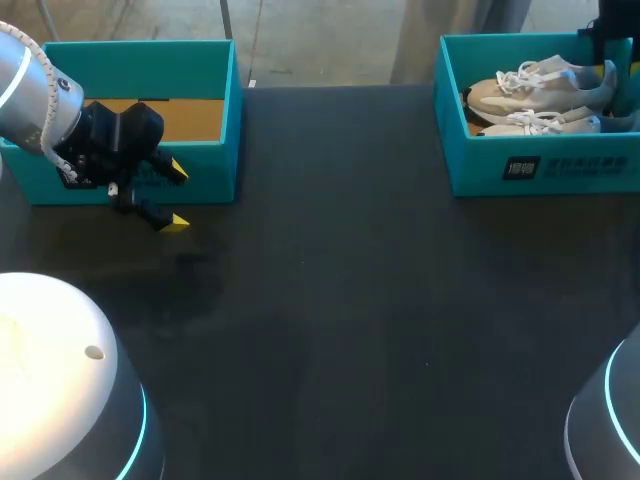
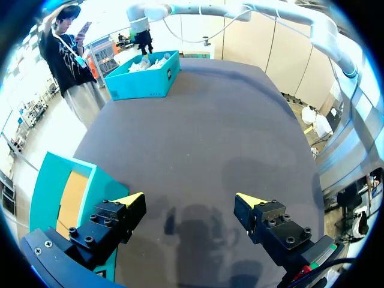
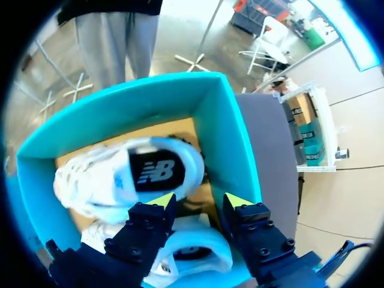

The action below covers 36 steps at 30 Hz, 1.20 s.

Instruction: Take the shoe out of the shoebox, open the shoe tongue, remove and reinsert the insole, then place the shoe into the shoebox

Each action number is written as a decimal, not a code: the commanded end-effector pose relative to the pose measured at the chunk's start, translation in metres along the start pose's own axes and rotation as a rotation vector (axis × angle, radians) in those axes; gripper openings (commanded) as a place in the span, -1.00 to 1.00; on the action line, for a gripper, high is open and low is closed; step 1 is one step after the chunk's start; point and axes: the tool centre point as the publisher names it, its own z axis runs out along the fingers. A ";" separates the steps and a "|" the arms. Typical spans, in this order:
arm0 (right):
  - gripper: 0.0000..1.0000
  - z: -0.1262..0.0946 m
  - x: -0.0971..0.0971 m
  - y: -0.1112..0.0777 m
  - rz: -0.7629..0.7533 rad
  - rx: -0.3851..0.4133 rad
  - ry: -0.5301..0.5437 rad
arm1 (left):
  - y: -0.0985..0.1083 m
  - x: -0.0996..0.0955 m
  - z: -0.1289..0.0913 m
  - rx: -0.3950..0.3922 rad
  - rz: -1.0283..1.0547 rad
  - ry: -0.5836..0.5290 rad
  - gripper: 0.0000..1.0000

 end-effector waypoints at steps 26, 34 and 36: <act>0.38 -0.054 -0.017 -0.116 -0.057 -0.034 0.066 | -0.058 -0.066 -0.007 -0.230 -0.923 -0.203 1.00; 0.48 -0.064 -0.017 -0.139 -0.066 -0.017 0.075 | -0.060 -0.092 -0.004 -0.301 -1.248 -0.278 1.00; 0.47 -0.070 -0.018 -0.146 -0.060 -0.006 0.094 | -0.060 -0.093 -0.005 -0.312 -1.298 -0.307 1.00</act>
